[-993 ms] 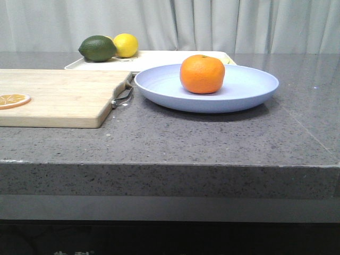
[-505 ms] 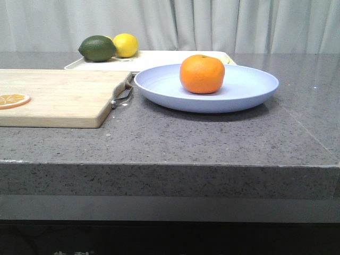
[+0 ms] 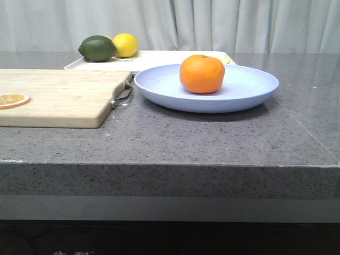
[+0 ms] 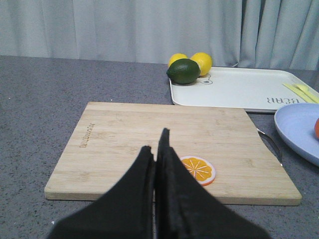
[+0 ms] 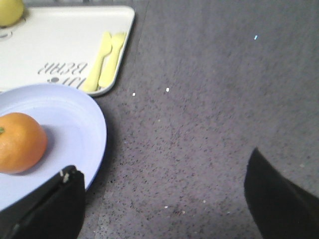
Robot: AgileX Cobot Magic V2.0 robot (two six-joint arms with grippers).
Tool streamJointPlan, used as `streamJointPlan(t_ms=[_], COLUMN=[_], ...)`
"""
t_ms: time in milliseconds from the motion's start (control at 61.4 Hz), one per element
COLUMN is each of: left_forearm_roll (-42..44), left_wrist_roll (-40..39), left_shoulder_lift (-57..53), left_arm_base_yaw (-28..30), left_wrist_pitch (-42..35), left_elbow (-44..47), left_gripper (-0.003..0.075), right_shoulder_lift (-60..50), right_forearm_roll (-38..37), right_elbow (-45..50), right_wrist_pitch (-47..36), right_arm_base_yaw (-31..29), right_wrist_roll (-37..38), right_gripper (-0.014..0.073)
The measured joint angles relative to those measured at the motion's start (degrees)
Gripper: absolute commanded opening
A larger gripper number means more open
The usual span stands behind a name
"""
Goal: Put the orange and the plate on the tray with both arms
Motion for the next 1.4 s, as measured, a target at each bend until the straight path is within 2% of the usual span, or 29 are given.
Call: streamJointPlan(t_ms=[212, 407, 651, 846, 944, 1188, 1400], left_forearm_roll=[0.00, 0.00, 0.00, 0.00, 0.00, 0.00, 0.00], left_wrist_roll=[0.00, 0.00, 0.00, 0.00, 0.00, 0.00, 0.00], left_shoulder_lift=[0.00, 0.00, 0.00, 0.00, 0.00, 0.00, 0.00], left_arm_base_yaw=[0.00, 0.00, 0.00, 0.00, 0.00, 0.00, 0.00], left_wrist_pitch=[0.00, 0.00, 0.00, -0.02, -0.02, -0.12, -0.12], left_elbow=[0.00, 0.00, 0.00, 0.00, 0.00, 0.00, 0.00], left_gripper=[-0.0017, -0.0017, -0.0017, -0.0017, -0.0017, -0.0017, -0.0017], right_shoulder_lift=[13.97, 24.03, 33.12, 35.94, 36.85, 37.24, 37.24], right_forearm_roll=[3.94, 6.77, 9.51, 9.63, 9.63, 10.25, 10.68], right_elbow=[-6.24, -11.38, -17.04, -18.51, -18.52, -18.52, -18.52], right_wrist_pitch=[2.02, 2.86, 3.66, 3.66, 3.66, 3.66, 3.66], right_arm_base_yaw=[1.03, 4.79, 7.94, 8.20, 8.20, 8.20, 8.20], right_wrist_roll=[0.00, 0.00, 0.00, 0.00, 0.00, 0.00, 0.00], right_gripper=[0.0651, 0.0651, 0.0651, 0.0647, 0.0582, 0.0271, 0.0094])
